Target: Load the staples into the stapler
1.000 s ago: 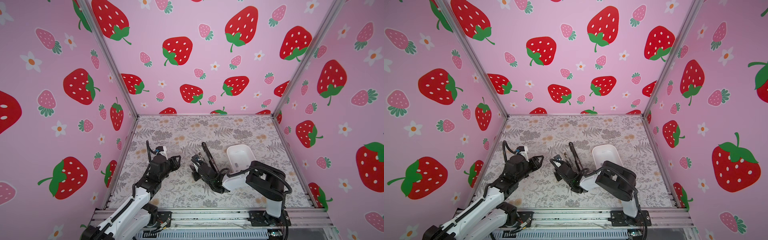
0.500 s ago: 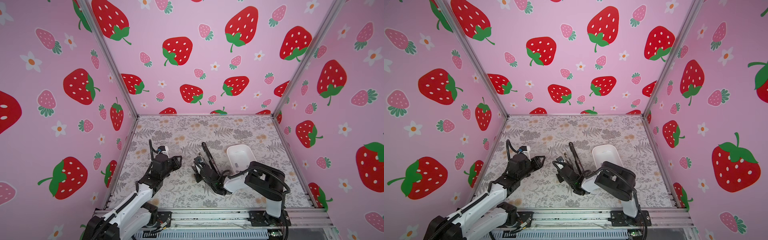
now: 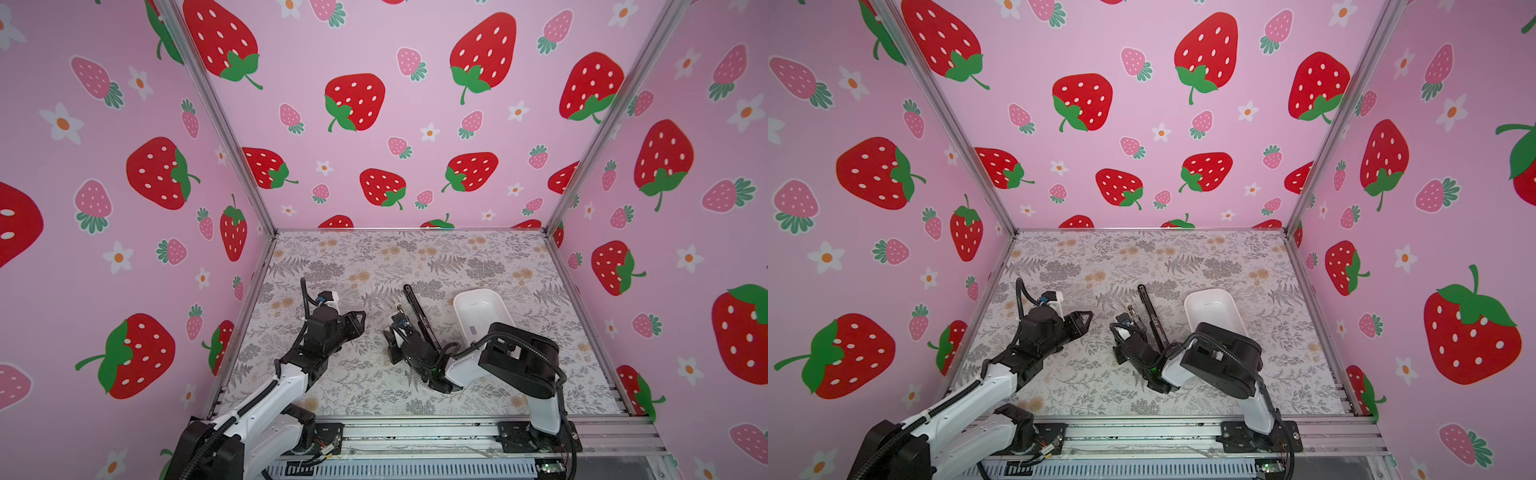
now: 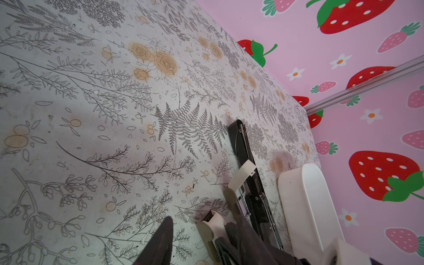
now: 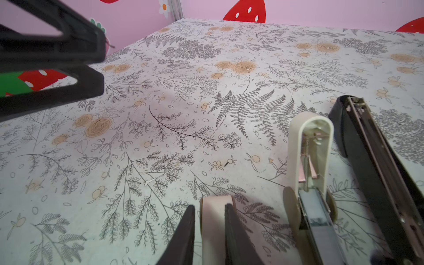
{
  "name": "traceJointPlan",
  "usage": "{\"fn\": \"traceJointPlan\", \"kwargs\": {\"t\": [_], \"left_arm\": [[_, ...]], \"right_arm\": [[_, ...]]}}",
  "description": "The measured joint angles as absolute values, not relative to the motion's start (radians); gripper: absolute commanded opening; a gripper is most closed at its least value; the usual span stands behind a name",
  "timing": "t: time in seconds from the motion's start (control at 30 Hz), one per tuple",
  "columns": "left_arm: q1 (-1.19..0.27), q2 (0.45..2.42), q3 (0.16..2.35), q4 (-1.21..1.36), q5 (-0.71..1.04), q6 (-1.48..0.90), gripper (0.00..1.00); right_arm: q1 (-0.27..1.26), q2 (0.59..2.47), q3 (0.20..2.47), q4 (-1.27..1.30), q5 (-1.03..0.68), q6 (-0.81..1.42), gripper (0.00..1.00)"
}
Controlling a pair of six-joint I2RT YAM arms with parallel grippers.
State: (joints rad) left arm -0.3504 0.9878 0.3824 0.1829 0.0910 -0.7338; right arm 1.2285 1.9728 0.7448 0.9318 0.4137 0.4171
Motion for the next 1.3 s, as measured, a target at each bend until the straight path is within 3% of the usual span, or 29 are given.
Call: {"fn": "traceJointPlan", "kwargs": {"t": [0.3, 0.63, 0.9, 1.3], "left_arm": [[-0.345, 1.02, 0.442, 0.167, 0.126, -0.706, 0.48], [-0.343, 1.098, 0.502, 0.154, 0.189, -0.685, 0.48], [-0.331, 1.136, 0.697, 0.142, 0.203, -0.671, 0.49], [-0.327, 1.214, 0.751, 0.126, 0.271, -0.638, 0.49]], "right_arm": [[1.228, 1.755, 0.751, 0.687, 0.472, 0.414, 0.51], [1.201, 1.658, 0.632, 0.625, 0.52, 0.426, 0.51], [1.179, 1.635, 0.549, 0.595, 0.505, 0.453, 0.6], [1.133, 1.662, 0.568, 0.589, 0.439, 0.47, 0.69]]}}
